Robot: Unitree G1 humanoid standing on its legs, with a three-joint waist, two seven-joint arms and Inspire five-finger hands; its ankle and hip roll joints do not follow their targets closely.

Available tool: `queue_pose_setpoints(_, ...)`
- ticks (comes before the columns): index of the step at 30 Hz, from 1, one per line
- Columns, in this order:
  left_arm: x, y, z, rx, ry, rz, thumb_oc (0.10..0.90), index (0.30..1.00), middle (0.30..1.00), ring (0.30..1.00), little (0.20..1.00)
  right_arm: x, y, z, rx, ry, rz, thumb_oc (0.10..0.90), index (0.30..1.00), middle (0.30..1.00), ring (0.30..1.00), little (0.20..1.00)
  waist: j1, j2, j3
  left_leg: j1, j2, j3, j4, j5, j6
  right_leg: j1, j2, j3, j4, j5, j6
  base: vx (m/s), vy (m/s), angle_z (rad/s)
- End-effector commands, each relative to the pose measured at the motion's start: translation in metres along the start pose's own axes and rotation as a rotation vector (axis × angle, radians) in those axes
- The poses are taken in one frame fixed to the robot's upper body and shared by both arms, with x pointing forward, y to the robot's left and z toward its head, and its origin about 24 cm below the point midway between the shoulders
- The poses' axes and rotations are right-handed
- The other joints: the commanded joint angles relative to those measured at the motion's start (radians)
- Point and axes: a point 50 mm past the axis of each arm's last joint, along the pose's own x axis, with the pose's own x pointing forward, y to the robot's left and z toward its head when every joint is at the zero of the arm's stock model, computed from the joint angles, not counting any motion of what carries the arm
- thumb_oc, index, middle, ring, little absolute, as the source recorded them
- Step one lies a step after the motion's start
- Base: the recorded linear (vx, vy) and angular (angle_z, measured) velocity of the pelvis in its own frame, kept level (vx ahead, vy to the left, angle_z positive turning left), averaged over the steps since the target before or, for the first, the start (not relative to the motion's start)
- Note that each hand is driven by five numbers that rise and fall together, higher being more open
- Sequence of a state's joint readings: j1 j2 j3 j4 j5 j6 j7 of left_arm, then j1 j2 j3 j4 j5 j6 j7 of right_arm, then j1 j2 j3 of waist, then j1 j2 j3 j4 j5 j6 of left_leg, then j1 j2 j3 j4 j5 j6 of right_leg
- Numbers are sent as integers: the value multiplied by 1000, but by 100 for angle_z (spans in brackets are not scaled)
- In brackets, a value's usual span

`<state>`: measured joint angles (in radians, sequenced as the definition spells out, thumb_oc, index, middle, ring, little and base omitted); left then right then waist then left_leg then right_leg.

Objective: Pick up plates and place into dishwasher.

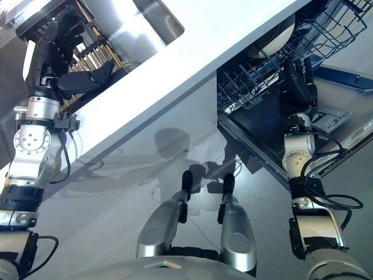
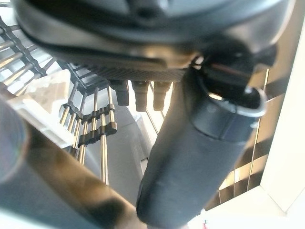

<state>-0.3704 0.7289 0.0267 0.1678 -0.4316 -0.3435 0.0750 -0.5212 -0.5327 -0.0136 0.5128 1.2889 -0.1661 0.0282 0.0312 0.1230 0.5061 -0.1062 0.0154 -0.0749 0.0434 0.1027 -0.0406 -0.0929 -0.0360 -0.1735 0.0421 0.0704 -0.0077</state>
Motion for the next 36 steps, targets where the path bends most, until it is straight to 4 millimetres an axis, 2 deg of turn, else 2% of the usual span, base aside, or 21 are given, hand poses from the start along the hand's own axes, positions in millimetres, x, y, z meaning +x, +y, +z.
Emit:
queue_pose_setpoints(1, 1, -14, 9, -22, -52, -65, 800, 900, 900, 900, 900, -1, 209, -20, -45, 31, 888, 800, 900, 900, 900, 900, 94, -66, -106, -24, -122, 4, 125, -151, 76, -5, 18, -4, 131, -161, 3, 41, 15, 5)
queue_pose_setpoints(5, 0, -18, 4, -28, -36, -89, 800, 900, 900, 900, 900, 9, 199, -17, -123, -12, 781, 800, 900, 900, 900, 900, 101, -72, -116, 4, -123, 0, 108, -152, 78, 20, 19, -6, 120, -160, 4, 33, 28, 7)
queue_pose_setpoints(12, -7, -27, -4, -58, -1, -109, 800, 900, 900, 900, 900, 24, 169, -4, -194, -127, 581, 800, 900, 900, 900, 900, 102, -85, -139, 53, -126, -2, 81, -162, 84, 59, 19, -1, 100, -156, 10, 23, 44, 6)
queue_pose_setpoints(15, -13, -31, -10, -57, 14, -124, 800, 900, 900, 900, 900, 26, 149, 11, -291, -263, 425, 800, 900, 900, 900, 900, 97, -89, -157, 79, -126, -2, 63, -166, 88, 79, 21, 4, 89, -156, 15, 36, 52, 10)
queue_pose_setpoints(20, -22, -33, -14, -65, 28, -108, 800, 900, 900, 900, 900, 16, 121, 39, -528, -487, 220, 800, 900, 900, 900, 900, 77, -95, -177, 104, -122, 4, 47, -174, 93, 92, 20, 12, 86, -157, 22, 4, 55, 2)
queue_pose_setpoints(23, -32, -29, -16, -65, 35, -79, 800, 900, 900, 900, 900, 4, 87, 61, -689, -575, 52, 800, 900, 900, 900, 900, 53, -101, -188, 124, -123, 10, 37, -181, 97, 102, 20, 26, 75, -150, 34, -11, 66, 0)
queue_pose_setpoints(27, -44, -21, -19, -50, 54, -45, 800, 900, 900, 900, 900, -20, 36, 72, -793, -526, -64, 800, 900, 900, 900, 900, 20, -106, -210, 151, -121, 16, 13, -190, 105, 110, 22, 52, 79, -159, 45, -10, 45, 2)
queue_pose_setpoints(29, -48, -17, -20, -47, 65, -34, 800, 900, 900, 900, 900, -32, 17, 73, -832, -490, -83, 800, 900, 900, 900, 900, 8, -107, -222, 163, -121, 19, 2, -190, 109, 112, 23, 57, 90, -168, 50, -7, 31, 0)
queue_pose_setpoints(36, -52, -11, -22, -34, 76, -18, 800, 900, 900, 900, 900, -47, -13, 69, -910, -392, -112, 800, 900, 900, 900, 900, -12, -110, -252, 192, -119, 38, -13, -200, 114, 124, 21, 68, 99, -175, 61, -12, 18, -8)
